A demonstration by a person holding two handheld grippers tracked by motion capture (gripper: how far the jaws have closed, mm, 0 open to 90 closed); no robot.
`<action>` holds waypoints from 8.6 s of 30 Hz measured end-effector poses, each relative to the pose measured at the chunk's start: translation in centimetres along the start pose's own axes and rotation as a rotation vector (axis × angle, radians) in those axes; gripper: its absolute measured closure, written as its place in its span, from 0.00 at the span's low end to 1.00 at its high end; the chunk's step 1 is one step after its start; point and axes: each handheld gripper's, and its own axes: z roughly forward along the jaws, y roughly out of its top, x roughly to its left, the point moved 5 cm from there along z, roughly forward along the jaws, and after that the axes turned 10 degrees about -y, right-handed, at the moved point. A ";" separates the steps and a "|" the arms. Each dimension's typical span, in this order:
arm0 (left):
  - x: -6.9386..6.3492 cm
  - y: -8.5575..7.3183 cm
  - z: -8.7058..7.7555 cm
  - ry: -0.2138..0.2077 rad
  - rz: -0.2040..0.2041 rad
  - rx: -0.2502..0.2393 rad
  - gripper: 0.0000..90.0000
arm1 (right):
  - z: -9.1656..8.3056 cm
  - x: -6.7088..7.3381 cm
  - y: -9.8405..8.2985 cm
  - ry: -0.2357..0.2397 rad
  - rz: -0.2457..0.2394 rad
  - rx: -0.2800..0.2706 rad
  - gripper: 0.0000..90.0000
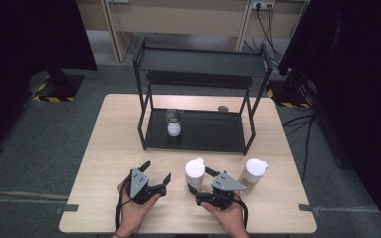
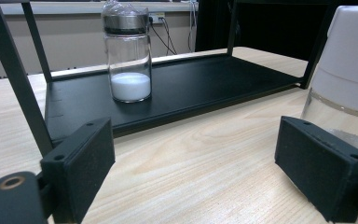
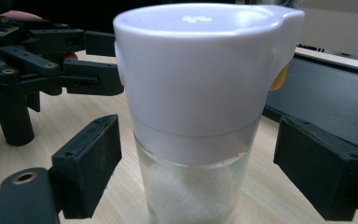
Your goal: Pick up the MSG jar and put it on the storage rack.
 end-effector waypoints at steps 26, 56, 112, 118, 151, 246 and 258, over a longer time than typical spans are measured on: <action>-0.1 0.0 0.0 -0.001 0.011 -0.004 0.13 | 0.1 0.2 0.8 0.005 -0.017 -0.029 0.34; -0.1 0.0 -0.1 -0.001 0.013 -0.008 0.13 | 0.7 -2.9 5.7 -0.113 0.028 -0.108 0.34; -0.1 0.0 -0.1 -0.004 0.014 -0.008 0.13 | 9.4 -7.8 9.3 -0.248 0.120 -0.060 0.34; -0.1 0.0 -0.1 -0.005 0.015 -0.008 0.13 | 10.5 -8.6 9.1 -0.269 0.139 -0.042 0.34; -0.2 0.0 -0.1 -0.009 0.018 -0.008 0.13 | 15.3 -11.0 7.8 -0.327 0.181 0.046 0.34; -0.4 0.0 -0.1 -0.010 0.032 -0.008 0.13 | 12.9 -10.1 6.5 -0.314 0.190 0.071 0.06; -0.5 0.0 -0.1 -0.010 0.033 -0.005 0.13 | 12.1 -9.4 6.5 -0.300 0.180 0.076 0.04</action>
